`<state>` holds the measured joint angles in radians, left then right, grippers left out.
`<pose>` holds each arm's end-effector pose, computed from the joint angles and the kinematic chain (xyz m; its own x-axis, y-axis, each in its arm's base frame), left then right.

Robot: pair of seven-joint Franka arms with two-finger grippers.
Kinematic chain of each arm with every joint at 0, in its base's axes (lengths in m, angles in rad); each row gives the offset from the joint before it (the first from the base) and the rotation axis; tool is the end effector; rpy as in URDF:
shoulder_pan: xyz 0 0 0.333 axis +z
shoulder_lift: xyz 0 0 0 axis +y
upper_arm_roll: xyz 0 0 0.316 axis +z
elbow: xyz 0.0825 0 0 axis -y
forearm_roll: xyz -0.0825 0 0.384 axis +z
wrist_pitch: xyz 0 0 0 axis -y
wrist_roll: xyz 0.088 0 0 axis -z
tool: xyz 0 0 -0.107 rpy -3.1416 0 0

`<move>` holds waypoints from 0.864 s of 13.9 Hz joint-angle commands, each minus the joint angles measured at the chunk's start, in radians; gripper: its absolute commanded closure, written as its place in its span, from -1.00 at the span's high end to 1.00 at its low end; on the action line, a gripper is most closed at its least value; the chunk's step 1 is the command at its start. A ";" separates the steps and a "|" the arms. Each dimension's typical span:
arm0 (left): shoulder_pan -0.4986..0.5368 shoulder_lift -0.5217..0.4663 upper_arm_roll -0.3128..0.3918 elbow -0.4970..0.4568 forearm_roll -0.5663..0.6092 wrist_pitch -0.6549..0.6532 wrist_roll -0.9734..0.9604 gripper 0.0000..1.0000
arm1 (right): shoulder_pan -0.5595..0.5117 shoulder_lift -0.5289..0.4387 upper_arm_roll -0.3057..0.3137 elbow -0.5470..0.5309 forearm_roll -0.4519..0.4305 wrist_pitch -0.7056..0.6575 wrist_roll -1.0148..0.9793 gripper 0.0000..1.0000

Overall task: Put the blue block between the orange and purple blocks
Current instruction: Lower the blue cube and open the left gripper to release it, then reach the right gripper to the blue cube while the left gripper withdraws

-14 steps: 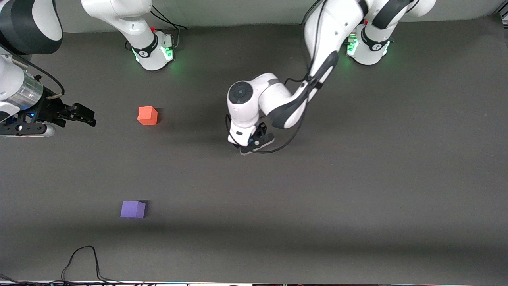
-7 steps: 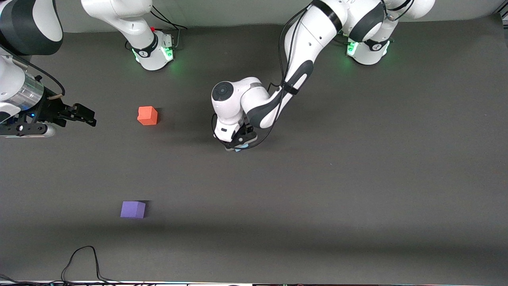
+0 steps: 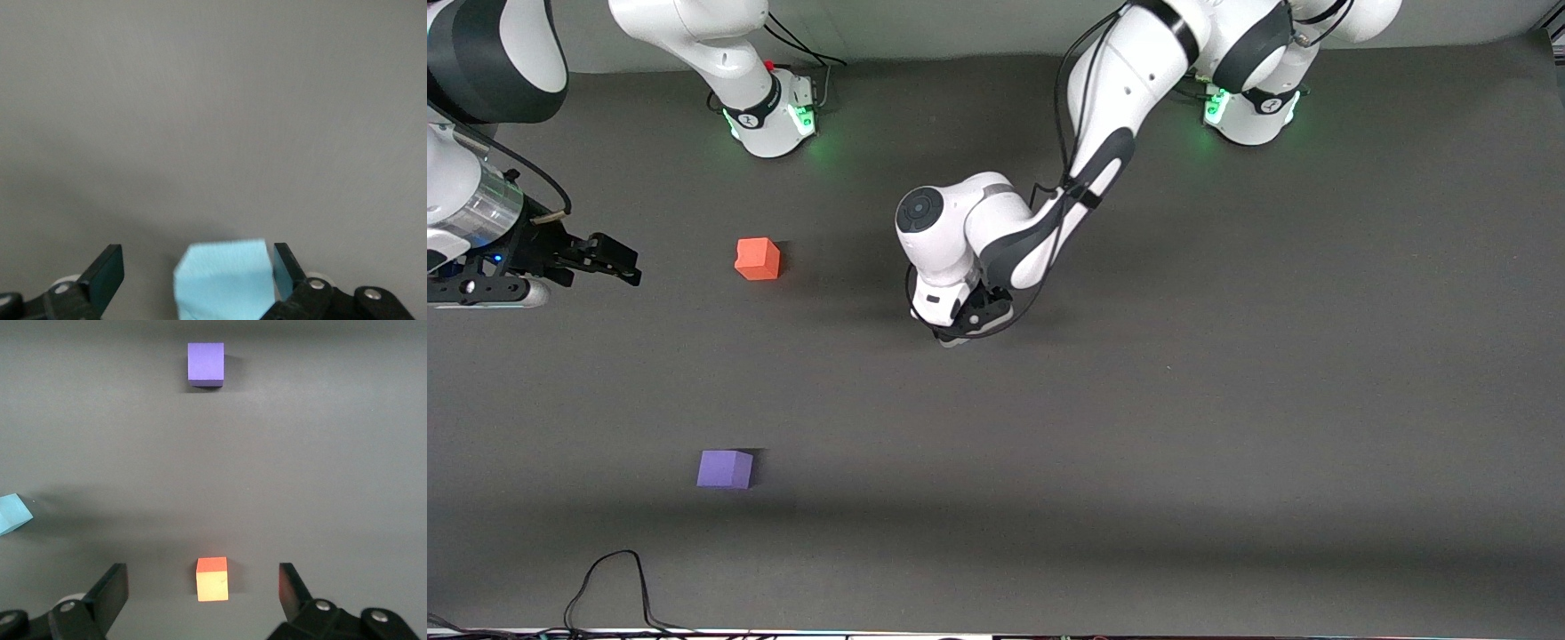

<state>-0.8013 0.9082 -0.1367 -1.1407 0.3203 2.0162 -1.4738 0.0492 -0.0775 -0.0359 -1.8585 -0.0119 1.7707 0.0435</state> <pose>0.4918 -0.5860 0.2537 0.8911 0.4198 0.1726 0.4335 -0.8998 -0.0497 0.5374 0.0056 0.5471 0.9996 -0.0277 -0.0100 -0.0276 -0.9996 0.0093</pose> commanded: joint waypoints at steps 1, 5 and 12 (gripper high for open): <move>0.111 -0.162 -0.011 -0.047 -0.067 -0.053 0.140 1.00 | 0.014 -0.016 0.008 -0.004 0.018 0.013 -0.010 1.00; 0.388 -0.453 -0.011 -0.287 -0.178 -0.116 0.505 1.00 | 0.069 0.027 0.109 0.038 0.023 0.000 -0.007 1.00; 0.734 -0.869 0.011 -0.702 -0.279 -0.131 1.044 1.00 | 0.073 0.332 0.385 0.257 0.009 0.061 0.024 1.00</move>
<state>-0.0910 0.2027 -0.1287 -1.6254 0.0532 1.8671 -0.5182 0.1233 0.1439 0.3070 -1.7063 0.0013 1.8160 0.0493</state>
